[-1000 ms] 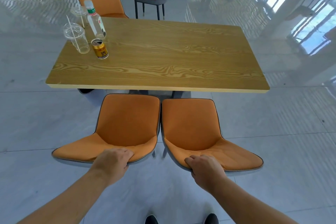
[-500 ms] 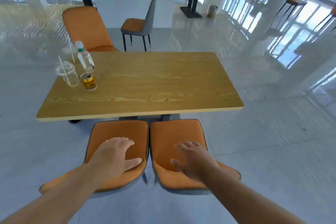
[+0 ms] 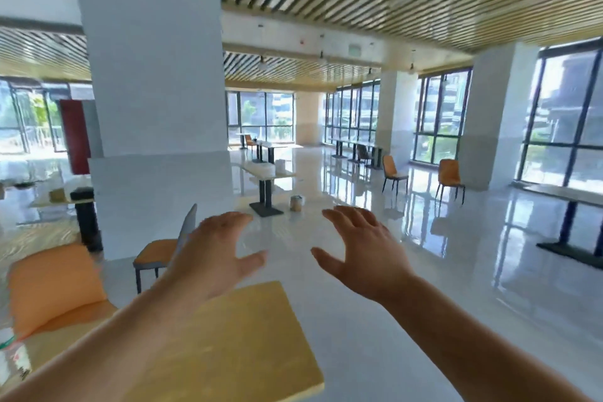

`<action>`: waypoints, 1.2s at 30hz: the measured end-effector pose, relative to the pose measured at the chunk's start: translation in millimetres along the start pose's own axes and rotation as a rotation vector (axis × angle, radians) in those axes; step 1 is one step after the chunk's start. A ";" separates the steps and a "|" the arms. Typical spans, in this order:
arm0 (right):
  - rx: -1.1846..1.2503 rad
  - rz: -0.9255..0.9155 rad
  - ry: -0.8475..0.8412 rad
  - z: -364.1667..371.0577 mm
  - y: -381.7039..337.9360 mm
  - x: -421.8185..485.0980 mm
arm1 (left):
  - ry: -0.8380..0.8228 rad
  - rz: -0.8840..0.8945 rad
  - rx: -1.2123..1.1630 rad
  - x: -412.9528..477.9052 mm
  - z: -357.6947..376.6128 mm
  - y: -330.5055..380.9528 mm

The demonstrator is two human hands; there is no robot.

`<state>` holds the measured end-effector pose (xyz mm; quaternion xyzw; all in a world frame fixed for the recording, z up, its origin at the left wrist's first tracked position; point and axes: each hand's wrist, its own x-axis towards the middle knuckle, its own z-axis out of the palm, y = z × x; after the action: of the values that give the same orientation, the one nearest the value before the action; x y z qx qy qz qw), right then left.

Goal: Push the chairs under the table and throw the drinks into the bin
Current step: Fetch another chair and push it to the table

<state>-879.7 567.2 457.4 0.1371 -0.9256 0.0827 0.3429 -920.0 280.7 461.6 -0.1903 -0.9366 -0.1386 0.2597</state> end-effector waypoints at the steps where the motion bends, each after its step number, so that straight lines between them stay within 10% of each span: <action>1: -0.020 0.003 0.037 -24.6 25.3 0.3 | 0.030 0.024 -0.007 18.9 -4.1 32.9; 15: -0.179 0.123 0.267 -177.4 300.1 -12.5 | 0.268 0.360 -0.100 204.8 42.6 332.3; 36: -0.362 0.224 0.122 -16.5 632.5 205.2 | 0.256 0.476 -0.228 588.9 323.9 354.3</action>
<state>-1215.2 1131.0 567.3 -0.0358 -0.9123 -0.0391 0.4060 -1375.5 879.4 568.3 -0.4135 -0.8036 -0.2009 0.3779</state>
